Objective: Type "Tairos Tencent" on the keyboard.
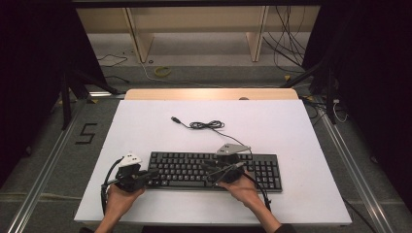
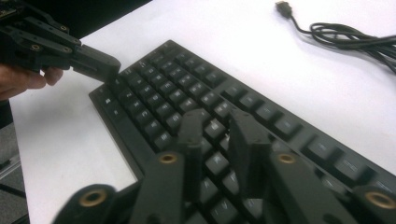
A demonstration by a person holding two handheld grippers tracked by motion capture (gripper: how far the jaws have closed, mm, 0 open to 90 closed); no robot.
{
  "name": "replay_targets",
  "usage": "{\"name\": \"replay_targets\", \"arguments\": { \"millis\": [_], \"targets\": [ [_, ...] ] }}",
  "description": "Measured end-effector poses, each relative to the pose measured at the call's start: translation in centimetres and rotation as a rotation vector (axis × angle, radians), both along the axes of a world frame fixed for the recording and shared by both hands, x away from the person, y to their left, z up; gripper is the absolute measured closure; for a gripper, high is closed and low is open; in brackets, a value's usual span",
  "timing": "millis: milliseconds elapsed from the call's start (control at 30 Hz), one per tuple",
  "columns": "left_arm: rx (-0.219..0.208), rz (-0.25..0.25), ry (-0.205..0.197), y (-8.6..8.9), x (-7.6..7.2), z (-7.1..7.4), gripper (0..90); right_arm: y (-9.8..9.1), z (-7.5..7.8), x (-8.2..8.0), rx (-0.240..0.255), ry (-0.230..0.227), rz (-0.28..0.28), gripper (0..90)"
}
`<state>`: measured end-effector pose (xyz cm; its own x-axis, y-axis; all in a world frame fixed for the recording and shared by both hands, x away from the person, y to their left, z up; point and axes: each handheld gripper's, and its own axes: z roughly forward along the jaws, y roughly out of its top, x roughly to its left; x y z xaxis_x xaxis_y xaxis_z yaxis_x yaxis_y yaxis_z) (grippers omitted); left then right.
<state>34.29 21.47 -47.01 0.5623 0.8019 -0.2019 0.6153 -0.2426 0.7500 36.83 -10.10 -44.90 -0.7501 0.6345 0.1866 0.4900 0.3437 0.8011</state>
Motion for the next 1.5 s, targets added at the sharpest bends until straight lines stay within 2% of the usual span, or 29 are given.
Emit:
{"name": "replay_targets", "arguments": {
  "millis": [233,767,967,1500],
  "targets": [
    [0.015,0.004,0.005,0.2,0.2,-0.1,89.3,2.3,-0.3,0.8,-0.019,0.015,0.024,89.3],
    [0.033,0.002,0.033,0.3,0.3,-0.3,89.3,6.2,-1.8,2.6,-0.084,0.061,0.028,90.0],
    [0.04,0.008,0.047,0.4,0.4,-0.4,89.3,7.0,-2.0,3.0,-0.099,0.068,0.033,90.0],
    [0.06,0.01,0.07,0.3,0.5,-0.7,89.3,7.8,-2.4,3.5,-0.111,0.08,0.032,90.0]
  ]
}}
